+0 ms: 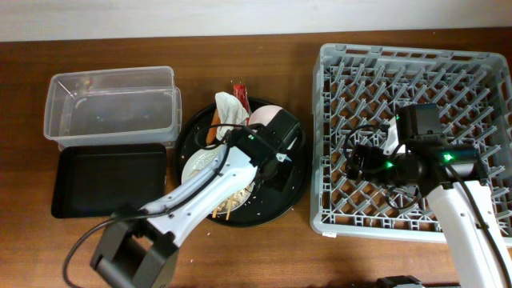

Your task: Sort waste into correct bins and load items into the dishwasher rack

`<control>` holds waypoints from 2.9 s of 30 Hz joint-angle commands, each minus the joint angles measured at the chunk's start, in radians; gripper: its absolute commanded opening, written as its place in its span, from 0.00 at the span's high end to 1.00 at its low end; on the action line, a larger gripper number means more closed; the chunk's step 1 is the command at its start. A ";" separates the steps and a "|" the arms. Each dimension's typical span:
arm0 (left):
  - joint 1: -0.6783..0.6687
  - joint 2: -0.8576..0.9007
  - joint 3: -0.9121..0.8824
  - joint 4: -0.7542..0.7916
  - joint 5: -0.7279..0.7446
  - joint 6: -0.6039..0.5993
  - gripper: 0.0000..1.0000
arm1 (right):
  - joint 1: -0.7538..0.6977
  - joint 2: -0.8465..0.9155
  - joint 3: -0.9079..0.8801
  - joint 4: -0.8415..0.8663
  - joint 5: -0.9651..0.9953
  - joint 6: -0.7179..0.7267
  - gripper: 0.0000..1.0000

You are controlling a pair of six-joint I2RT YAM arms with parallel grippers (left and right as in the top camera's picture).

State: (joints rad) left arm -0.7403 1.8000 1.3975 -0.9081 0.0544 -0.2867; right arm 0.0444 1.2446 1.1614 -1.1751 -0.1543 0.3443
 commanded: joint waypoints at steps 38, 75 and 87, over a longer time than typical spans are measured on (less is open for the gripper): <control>0.377 -0.211 0.131 0.038 1.326 0.198 0.01 | 0.078 -0.209 0.011 0.509 -0.954 -0.343 0.48; 0.591 -0.312 0.137 -0.118 0.309 0.051 0.01 | 0.243 0.077 0.174 0.304 -0.045 -0.039 0.21; 0.750 -0.392 0.137 -0.280 0.068 0.052 0.01 | 0.348 0.718 0.174 0.657 0.151 0.170 0.56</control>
State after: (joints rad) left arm 0.0071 1.4117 1.5280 -1.1881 0.1444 -0.2291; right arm 0.3882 1.9160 1.3296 -0.5270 -0.0177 0.4782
